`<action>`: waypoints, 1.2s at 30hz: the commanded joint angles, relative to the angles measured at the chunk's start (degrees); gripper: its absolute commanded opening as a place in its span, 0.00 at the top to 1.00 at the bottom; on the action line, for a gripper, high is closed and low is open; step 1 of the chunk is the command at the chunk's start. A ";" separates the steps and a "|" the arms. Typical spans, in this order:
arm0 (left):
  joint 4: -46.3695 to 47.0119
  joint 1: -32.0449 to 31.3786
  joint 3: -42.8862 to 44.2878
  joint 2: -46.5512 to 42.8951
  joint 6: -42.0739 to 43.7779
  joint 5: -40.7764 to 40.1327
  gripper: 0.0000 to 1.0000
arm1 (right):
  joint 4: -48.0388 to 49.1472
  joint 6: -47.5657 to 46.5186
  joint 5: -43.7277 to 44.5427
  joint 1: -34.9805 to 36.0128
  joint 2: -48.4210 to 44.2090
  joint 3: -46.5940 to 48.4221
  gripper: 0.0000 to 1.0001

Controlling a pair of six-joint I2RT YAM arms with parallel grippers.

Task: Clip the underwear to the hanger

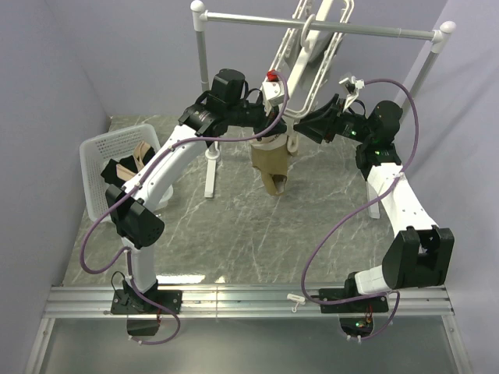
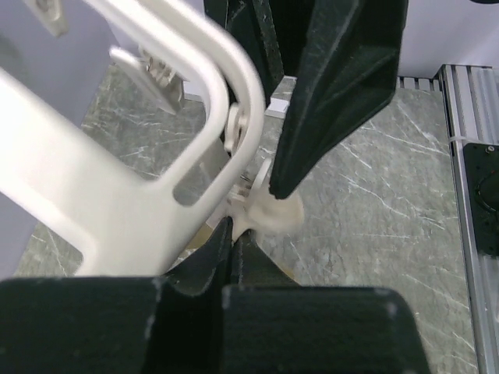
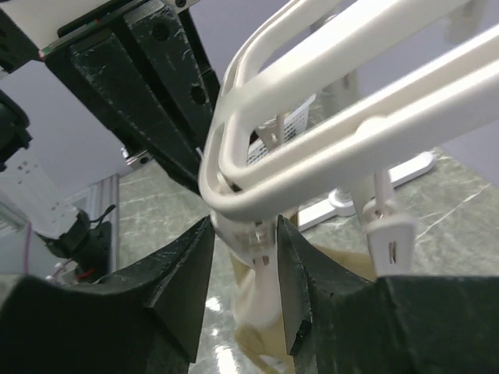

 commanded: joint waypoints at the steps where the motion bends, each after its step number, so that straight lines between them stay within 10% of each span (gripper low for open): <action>1: 1.92 -0.33 2.48 -0.59 0.09 -0.14 1.00 | -2.81 -1.14 -1.59 -0.17 -2.57 -0.48 0.54; 12: 2.97 -0.42 -1.48 -2.61 1.50 -1.63 0.96 | -14.68 -6.86 -0.45 -2.37 -7.49 0.49 0.34; 26: 2.26 -0.25 -10.24 -11.66 3.43 -7.95 0.32 | -34.26 -16.70 1.65 -5.27 -15.74 2.42 0.20; 28: 2.79 -0.25 -14.28 -14.81 3.61 -9.01 0.04 | -36.64 -17.85 2.18 -5.71 -17.06 2.42 0.20; 36: 6.13 1.59 -24.41 -24.58 -1.04 -16.46 0.01 | -44.03 -21.71 5.87 -7.03 -19.97 3.56 0.19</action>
